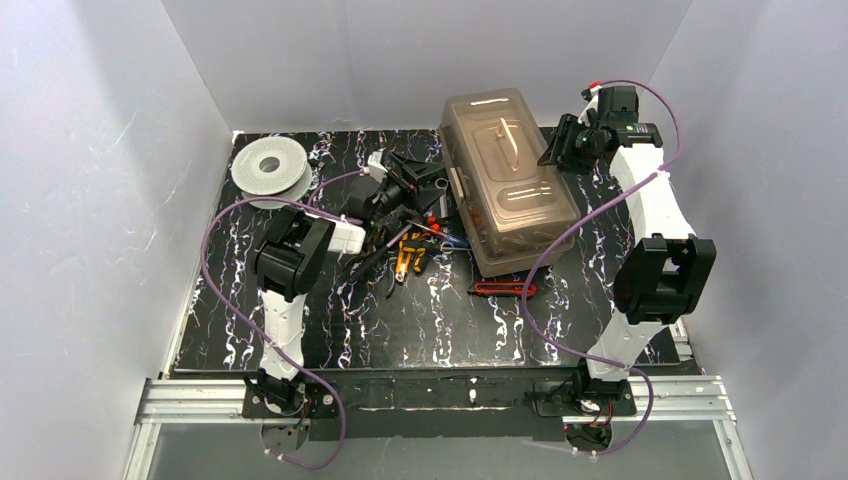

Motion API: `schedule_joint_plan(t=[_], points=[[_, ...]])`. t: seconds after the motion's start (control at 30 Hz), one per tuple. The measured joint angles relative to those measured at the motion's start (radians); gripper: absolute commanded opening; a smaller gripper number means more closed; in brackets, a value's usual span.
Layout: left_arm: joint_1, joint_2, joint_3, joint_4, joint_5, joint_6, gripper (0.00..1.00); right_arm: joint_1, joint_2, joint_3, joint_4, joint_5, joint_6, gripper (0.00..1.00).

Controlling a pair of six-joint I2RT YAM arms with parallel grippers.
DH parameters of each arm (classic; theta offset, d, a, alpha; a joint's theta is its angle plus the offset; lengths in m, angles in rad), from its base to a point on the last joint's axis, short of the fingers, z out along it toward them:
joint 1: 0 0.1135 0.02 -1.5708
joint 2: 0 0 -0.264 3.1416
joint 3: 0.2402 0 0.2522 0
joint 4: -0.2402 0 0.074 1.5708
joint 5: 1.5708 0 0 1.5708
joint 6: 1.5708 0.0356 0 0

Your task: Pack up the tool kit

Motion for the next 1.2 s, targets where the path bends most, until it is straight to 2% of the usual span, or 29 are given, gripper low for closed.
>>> schedule_joint_plan(t=[0.17, 0.27, 0.47, 0.67, 0.77, 0.83, 0.9, 1.1, 1.2], points=[[-0.002, -0.022, -0.005, -0.191, -0.010, 0.078, 0.98, 0.000, -0.004, -0.005, 0.005, 0.001, 0.000, 0.51], [-0.008, -0.027, -0.004, -0.246, -0.015, 0.103, 0.98, 0.000, -0.004, -0.006, 0.006, 0.000, 0.000, 0.51], [-0.029, 0.047, 0.074, -0.196, -0.001, 0.047, 0.98, -0.001, -0.004, -0.006, 0.007, -0.005, 0.000, 0.51], [-0.058, 0.118, 0.116, -0.147, 0.013, -0.014, 0.94, -0.003, -0.004, -0.008, 0.008, -0.006, 0.000, 0.51], [-0.058, 0.123, 0.116, -0.145, 0.013, -0.019, 0.79, -0.005, -0.005, -0.009, 0.011, -0.013, 0.000, 0.51], [-0.058, 0.123, 0.119, -0.143, 0.013, -0.022, 0.58, -0.005, -0.005, -0.010, 0.011, -0.013, 0.001, 0.50], [-0.058, 0.130, 0.132, -0.132, 0.018, -0.028, 0.43, -0.005, -0.005, -0.011, 0.013, -0.011, 0.000, 0.50], [-0.053, 0.172, 0.163, -0.093, 0.022, -0.034, 0.11, -0.011, -0.008, -0.018, 0.026, -0.012, 0.012, 0.50], [-0.053, 0.170, 0.161, -0.095, 0.020, -0.022, 0.06, -0.012, -0.011, -0.024, 0.032, -0.012, 0.012, 0.49]])
